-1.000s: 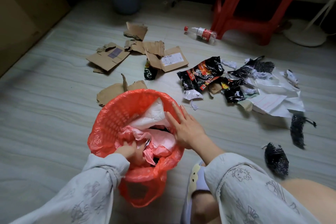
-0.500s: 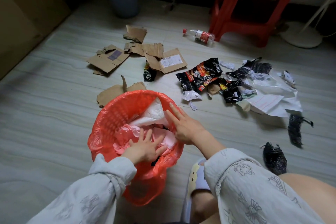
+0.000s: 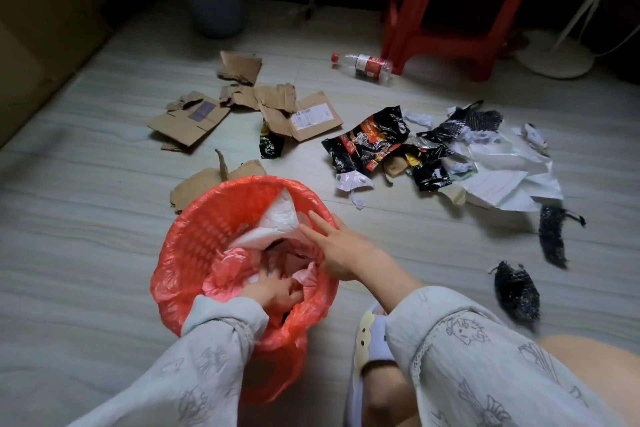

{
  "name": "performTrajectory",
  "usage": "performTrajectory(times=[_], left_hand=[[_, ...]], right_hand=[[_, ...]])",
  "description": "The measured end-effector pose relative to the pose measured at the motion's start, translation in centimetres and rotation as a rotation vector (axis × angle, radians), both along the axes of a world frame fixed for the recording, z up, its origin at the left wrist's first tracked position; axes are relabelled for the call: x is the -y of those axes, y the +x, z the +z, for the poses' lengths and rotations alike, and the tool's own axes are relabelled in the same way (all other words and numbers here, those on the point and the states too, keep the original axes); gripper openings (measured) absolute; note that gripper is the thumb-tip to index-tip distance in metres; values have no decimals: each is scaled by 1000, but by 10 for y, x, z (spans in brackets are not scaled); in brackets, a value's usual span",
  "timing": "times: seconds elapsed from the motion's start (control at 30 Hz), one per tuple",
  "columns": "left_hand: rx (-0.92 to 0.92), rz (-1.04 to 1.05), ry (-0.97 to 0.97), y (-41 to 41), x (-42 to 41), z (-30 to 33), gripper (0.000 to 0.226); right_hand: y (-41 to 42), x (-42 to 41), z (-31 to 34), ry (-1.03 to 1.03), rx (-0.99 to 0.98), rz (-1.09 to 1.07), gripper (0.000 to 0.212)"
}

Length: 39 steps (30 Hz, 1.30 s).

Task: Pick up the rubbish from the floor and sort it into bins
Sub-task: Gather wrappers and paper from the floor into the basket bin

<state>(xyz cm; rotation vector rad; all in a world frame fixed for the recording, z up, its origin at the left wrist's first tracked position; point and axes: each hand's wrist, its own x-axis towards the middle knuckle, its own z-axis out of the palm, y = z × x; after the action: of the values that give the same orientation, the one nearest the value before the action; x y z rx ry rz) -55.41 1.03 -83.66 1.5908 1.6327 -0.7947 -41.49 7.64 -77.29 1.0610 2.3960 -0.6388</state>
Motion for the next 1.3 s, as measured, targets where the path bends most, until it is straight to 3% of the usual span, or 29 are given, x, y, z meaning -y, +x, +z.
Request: performTrajectory(times=[0.1, 0.23, 0.47, 0.63, 0.9, 1.13, 1.3], left_hand=[[59, 66, 3, -7, -4, 8, 55], [207, 8, 78, -10, -11, 54, 53], [427, 205, 526, 34, -55, 150, 43], [554, 150, 697, 105, -97, 171, 44], [524, -148, 401, 224, -144, 98, 42], [418, -268, 277, 308, -188, 11, 44], [387, -330, 192, 346, -206, -64, 51]], right_hand=[[4, 1, 12, -8, -9, -52, 72], [14, -4, 41, 16, -25, -120, 68], [57, -21, 96, 76, 19, -261, 52], [115, -48, 122, 178, -133, -390, 31], [293, -59, 58, 111, 51, -696, 48], [383, -66, -65, -59, 122, -860, 57], [395, -51, -147, -223, 162, -741, 105]])
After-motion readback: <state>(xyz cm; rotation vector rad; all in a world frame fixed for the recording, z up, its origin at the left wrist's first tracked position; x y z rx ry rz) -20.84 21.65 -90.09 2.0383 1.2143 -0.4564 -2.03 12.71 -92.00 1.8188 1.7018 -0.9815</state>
